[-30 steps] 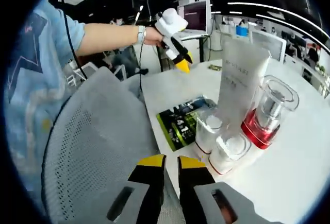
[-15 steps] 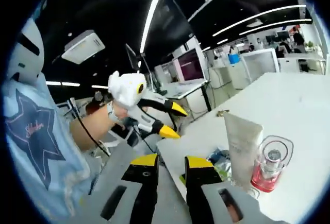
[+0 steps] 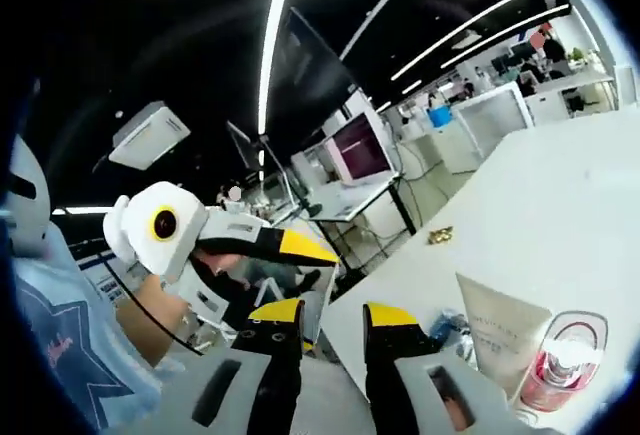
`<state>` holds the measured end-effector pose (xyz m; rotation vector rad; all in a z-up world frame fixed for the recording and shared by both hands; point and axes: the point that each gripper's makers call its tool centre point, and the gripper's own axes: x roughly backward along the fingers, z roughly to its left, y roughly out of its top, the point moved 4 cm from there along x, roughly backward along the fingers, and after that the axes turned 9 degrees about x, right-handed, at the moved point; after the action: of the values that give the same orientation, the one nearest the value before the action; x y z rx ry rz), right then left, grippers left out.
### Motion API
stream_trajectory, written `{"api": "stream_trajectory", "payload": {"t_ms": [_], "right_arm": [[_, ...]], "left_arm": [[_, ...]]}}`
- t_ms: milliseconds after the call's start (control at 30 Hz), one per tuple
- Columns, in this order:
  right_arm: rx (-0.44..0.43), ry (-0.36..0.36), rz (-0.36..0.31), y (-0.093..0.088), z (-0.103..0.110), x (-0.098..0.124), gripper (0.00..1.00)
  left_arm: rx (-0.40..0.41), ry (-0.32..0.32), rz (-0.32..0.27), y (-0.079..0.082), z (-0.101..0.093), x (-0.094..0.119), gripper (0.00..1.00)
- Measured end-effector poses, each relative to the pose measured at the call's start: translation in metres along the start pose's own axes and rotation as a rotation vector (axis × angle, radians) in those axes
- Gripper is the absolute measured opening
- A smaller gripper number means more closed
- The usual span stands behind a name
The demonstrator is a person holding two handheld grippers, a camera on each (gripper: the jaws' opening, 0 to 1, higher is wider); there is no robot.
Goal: Arrange the skincare products in the storage area until every visible bottle or jar stands upright without overlapping.
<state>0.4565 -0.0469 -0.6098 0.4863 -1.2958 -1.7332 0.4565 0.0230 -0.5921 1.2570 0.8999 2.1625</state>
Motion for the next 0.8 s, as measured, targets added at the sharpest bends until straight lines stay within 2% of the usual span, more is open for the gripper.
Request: {"api": "stream_trajectory", "payload": {"t_ms": [67, 133, 167, 200, 233, 267, 367, 433, 467, 500, 567, 600, 667, 700, 733, 767, 800], "right_arm": [[0.004, -0.014, 0.024, -0.005, -0.002, -0.003, 0.10], [-0.061, -0.009, 0.033, -0.007, 0.000, -0.005, 0.01], [-0.088, -0.010, 0.030, -0.007, -0.001, -0.005, 0.00], [-0.126, 0.020, 0.030, -0.008, 0.002, -0.006, 0.00], [-0.151, -0.003, 0.050, -0.011, -0.001, -0.006, 0.00], [-0.135, -0.007, 0.055, -0.014, -0.003, -0.007, 0.00], [-0.169, 0.003, 0.069, -0.021, -0.003, -0.006, 0.00], [-0.171, 0.001, 0.068, -0.024, -0.004, -0.005, 0.00], [-0.169, -0.002, 0.067, -0.025, -0.004, -0.004, 0.00], [-0.168, -0.004, 0.069, -0.026, -0.005, -0.004, 0.00], [-0.172, -0.004, 0.065, -0.029, -0.006, -0.002, 0.00], [-0.177, -0.001, 0.059, -0.030, -0.006, -0.001, 0.00], [-0.186, -0.002, 0.045, -0.031, -0.007, 0.000, 0.00], [-0.182, -0.004, 0.027, -0.030, -0.007, 0.001, 0.00], [-0.182, -0.003, 0.017, -0.028, -0.007, 0.002, 0.00], [-0.184, 0.006, 0.000, -0.026, -0.006, 0.003, 0.00], [-0.185, 0.013, -0.009, -0.024, -0.005, 0.003, 0.00]], "left_arm": [[-0.029, 0.001, 0.009, 0.002, -0.003, -0.002, 0.42], [-0.062, 0.006, 0.047, -0.002, -0.003, -0.006, 0.42], [-0.064, 0.003, 0.059, -0.005, -0.004, -0.007, 0.42], [-0.068, 0.004, 0.075, -0.009, -0.005, -0.011, 0.42], [-0.068, 0.004, 0.071, -0.010, -0.006, -0.012, 0.42], [-0.060, -0.001, 0.075, -0.012, -0.006, -0.013, 0.42], [-0.003, -0.029, 0.075, -0.018, -0.009, -0.015, 0.44], [0.034, -0.057, 0.096, -0.025, -0.010, -0.016, 0.44], [0.082, -0.099, 0.127, -0.033, -0.014, -0.016, 0.44], [0.113, -0.120, 0.133, -0.036, -0.015, -0.016, 0.46], [0.246, -0.153, 0.135, -0.044, -0.014, -0.016, 0.46], [0.300, -0.154, 0.114, -0.046, -0.011, -0.016, 0.44], [0.434, -0.167, 0.026, -0.047, -0.005, -0.017, 0.40], [0.525, -0.192, -0.022, -0.048, -0.003, -0.017, 0.35], [0.580, -0.214, -0.048, -0.049, -0.003, -0.017, 0.31], [0.667, -0.241, -0.077, -0.051, -0.003, -0.016, 0.25], [0.709, -0.257, -0.094, -0.052, -0.003, -0.015, 0.22]]}}
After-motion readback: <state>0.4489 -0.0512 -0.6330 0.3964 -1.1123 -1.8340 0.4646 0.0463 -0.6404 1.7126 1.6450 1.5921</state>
